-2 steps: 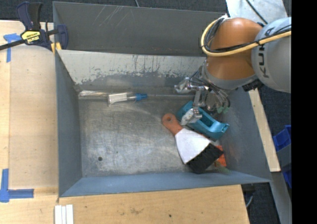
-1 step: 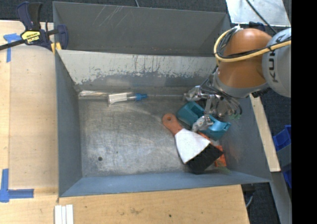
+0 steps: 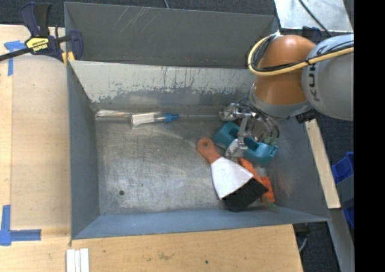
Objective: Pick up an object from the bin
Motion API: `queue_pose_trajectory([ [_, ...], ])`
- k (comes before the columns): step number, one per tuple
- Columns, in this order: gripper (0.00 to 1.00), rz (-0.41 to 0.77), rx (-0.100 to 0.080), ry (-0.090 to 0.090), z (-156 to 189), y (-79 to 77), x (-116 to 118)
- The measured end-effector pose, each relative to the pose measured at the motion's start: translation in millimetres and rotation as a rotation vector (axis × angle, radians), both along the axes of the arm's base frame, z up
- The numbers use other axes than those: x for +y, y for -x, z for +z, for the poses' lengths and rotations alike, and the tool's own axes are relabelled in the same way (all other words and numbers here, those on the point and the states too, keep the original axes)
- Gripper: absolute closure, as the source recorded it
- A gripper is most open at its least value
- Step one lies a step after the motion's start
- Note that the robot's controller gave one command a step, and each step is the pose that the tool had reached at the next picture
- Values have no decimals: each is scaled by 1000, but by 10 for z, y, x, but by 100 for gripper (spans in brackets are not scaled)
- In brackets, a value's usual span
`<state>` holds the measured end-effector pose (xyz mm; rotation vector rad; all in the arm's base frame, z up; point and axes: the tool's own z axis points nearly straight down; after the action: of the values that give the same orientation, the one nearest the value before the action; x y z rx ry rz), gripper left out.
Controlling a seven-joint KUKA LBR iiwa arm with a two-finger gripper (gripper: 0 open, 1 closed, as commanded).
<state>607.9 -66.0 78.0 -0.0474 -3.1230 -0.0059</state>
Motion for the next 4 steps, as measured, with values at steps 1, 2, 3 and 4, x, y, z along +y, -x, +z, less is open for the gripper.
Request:
queue_pose_trajectory([
  [1,100,0,0,0,0,0,0],
  [2,100,-2,-1,1,299,67,5],
  [3,100,-4,0,2,443,79,11],
  [4,100,52,-6,-3,531,122,-194],
])
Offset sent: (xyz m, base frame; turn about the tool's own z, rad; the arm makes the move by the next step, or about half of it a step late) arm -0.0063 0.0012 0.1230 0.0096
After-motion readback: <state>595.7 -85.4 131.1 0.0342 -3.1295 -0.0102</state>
